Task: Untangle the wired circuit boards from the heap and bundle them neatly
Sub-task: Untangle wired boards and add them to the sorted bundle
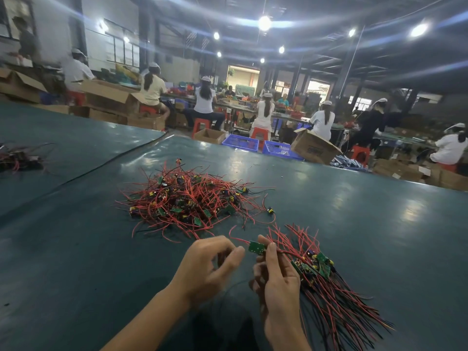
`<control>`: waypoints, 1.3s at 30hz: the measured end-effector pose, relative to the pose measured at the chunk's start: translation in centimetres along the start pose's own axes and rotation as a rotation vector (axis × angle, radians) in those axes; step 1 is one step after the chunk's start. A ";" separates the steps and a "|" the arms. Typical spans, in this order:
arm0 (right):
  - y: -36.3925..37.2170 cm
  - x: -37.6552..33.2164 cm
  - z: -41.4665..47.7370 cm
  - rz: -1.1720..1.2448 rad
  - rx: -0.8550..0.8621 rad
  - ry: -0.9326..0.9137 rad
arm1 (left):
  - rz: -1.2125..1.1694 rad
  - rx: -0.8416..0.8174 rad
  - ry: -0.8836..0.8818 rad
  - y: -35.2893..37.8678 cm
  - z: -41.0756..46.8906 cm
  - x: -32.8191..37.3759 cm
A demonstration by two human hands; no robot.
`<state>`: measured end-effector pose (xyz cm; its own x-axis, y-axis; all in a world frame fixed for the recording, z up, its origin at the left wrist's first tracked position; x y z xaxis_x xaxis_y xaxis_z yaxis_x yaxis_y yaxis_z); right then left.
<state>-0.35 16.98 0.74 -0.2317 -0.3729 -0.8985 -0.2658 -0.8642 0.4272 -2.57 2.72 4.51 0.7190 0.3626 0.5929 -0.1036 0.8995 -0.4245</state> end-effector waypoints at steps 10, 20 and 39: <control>0.0 0.3 -0.2 -0.066 0.016 0.111 | -0.608 -0.043 -0.393 3.0 -0.5 -0.7; -0.1 0.3 -0.1 -0.085 0.031 0.080 | -0.596 0.093 -0.405 1.9 -0.4 -0.9; -1.5 0.3 0.7 -0.076 0.158 0.105 | -0.488 -0.110 -0.500 2.6 -0.3 -1.6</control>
<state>-0.69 18.44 -0.14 -0.1084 -0.3490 -0.9308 -0.4243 -0.8305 0.3608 -3.78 4.38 2.24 0.2612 0.0166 0.9651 0.2396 0.9675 -0.0814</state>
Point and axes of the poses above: each hand's wrist, its own z-axis towards the middle knuckle, its own y-axis out of the palm, x = y × z, the point moved 7 cm from there along z, towards the middle knuckle, and after that the axes turned 2 degrees about z, right-handed, at the moved point
